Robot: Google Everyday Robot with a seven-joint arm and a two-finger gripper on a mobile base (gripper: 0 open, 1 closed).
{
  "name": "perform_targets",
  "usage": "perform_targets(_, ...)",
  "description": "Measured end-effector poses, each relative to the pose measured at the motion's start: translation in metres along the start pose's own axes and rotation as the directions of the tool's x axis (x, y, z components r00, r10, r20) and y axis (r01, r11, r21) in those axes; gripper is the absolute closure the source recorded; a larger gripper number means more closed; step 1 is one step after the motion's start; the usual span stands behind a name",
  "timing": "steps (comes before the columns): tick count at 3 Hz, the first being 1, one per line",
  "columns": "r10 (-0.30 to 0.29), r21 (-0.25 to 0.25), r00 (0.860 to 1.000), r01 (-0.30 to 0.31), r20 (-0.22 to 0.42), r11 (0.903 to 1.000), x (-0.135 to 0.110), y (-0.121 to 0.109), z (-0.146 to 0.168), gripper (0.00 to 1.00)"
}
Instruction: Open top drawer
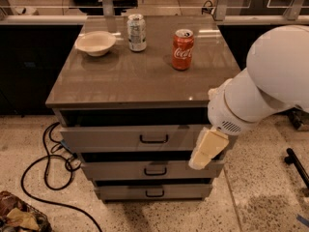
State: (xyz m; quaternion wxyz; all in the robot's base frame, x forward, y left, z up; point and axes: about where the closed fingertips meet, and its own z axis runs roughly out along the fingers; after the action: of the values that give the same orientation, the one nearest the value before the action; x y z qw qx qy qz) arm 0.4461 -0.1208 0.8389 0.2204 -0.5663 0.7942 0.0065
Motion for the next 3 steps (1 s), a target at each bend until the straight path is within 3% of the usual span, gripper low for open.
perform_targets(1,0.0,0.0,1.0,0.0,0.0,1.0,0.0,0.0,0.0,0.0)
perform_targets(2,-0.046,-0.044,0.999,0.047,0.012,0.998,-0.004,0.013,0.016,0.0)
perform_targets(3,-0.126,-0.088,0.992,0.126,0.007,0.9881,-0.003,0.037,0.034,0.0)
